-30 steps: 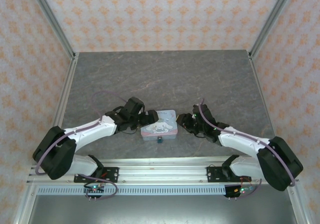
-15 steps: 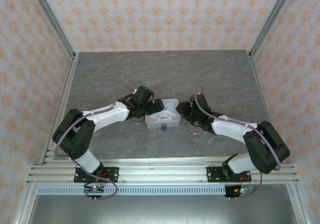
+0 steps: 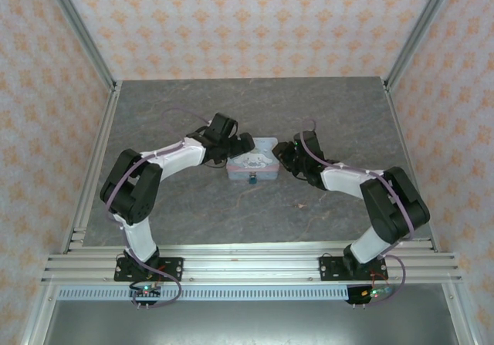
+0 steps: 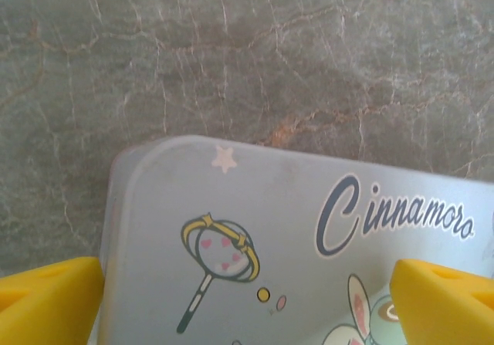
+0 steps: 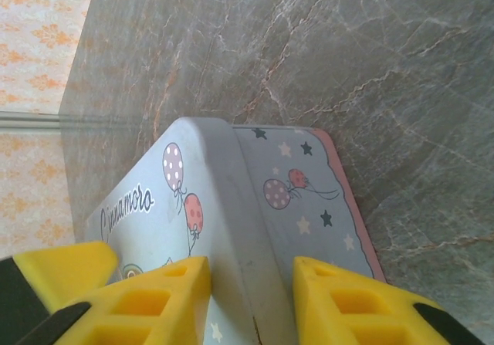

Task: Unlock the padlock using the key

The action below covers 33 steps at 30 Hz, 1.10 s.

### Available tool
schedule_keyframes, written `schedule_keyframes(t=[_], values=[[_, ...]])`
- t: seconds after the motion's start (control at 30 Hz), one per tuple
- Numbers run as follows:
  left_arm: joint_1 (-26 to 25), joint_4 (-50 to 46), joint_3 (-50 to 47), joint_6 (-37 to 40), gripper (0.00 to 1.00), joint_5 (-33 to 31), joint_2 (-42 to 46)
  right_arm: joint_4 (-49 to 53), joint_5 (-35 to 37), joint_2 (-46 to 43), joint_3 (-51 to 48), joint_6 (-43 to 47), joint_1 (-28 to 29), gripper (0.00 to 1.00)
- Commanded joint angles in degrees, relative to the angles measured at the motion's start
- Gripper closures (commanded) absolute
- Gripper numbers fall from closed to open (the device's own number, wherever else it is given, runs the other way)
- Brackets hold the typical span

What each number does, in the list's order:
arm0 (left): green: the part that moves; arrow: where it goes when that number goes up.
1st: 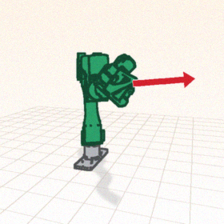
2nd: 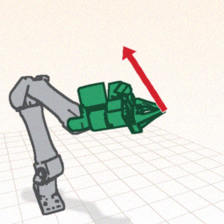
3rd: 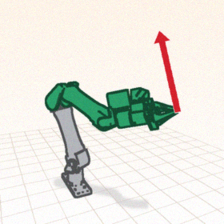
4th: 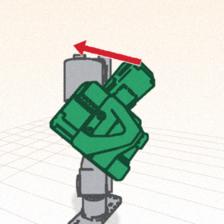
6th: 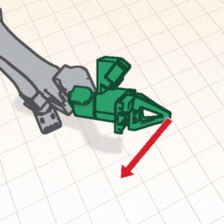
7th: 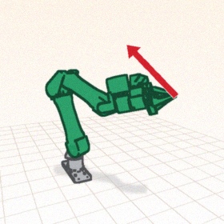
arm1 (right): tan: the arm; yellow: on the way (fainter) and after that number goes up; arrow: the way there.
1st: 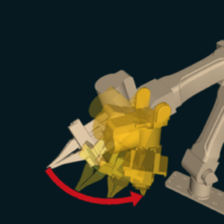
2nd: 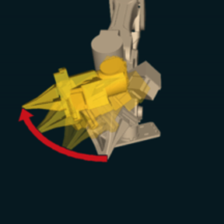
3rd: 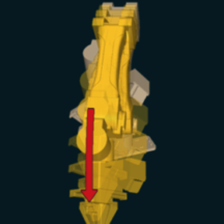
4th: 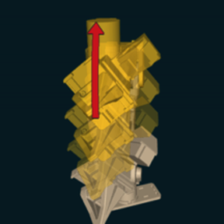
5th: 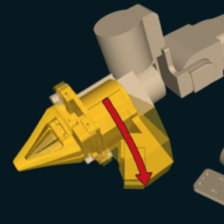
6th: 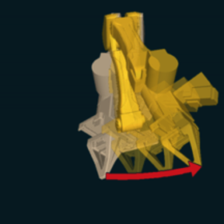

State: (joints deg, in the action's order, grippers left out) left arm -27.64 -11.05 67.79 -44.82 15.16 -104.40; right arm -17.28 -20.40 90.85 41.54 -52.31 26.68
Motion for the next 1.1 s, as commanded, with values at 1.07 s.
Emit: schedule_keyframes(t=[1.07], values=[[-3.1,-5.7,-21.7,-3.0,0.0,-3.2,32.5,25.0,0.0,-27.0,-16.2,9.7,-3.5,0.31]])
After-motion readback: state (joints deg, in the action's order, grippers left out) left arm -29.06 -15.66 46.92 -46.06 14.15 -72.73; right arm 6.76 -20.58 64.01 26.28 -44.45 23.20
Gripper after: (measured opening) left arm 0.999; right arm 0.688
